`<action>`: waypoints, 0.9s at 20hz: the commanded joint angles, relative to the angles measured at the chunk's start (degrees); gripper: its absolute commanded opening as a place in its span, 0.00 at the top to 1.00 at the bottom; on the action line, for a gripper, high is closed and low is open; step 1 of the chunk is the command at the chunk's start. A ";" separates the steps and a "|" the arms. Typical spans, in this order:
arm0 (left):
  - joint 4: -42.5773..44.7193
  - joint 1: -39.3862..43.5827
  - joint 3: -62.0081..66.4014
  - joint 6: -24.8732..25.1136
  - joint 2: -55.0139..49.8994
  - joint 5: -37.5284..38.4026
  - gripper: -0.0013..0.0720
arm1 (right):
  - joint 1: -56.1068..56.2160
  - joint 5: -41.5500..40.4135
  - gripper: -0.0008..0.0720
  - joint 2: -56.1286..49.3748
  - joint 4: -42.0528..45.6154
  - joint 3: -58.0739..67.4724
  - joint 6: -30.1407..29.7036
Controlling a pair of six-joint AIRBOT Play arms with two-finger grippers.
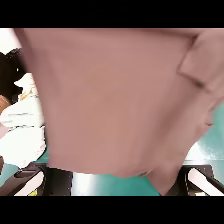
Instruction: Fold the shirts.
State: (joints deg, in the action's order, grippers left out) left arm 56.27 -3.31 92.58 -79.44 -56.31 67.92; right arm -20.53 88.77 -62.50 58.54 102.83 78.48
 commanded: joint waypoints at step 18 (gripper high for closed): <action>1.99 -0.02 -2.34 10.43 -38.42 -7.02 0.94 | 21.29 -9.81 0.97 -32.61 22.53 -0.94 4.50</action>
State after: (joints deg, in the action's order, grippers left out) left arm 53.39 -3.31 90.21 -69.36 -94.06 55.64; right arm -1.04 74.56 -95.18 73.60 102.76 82.83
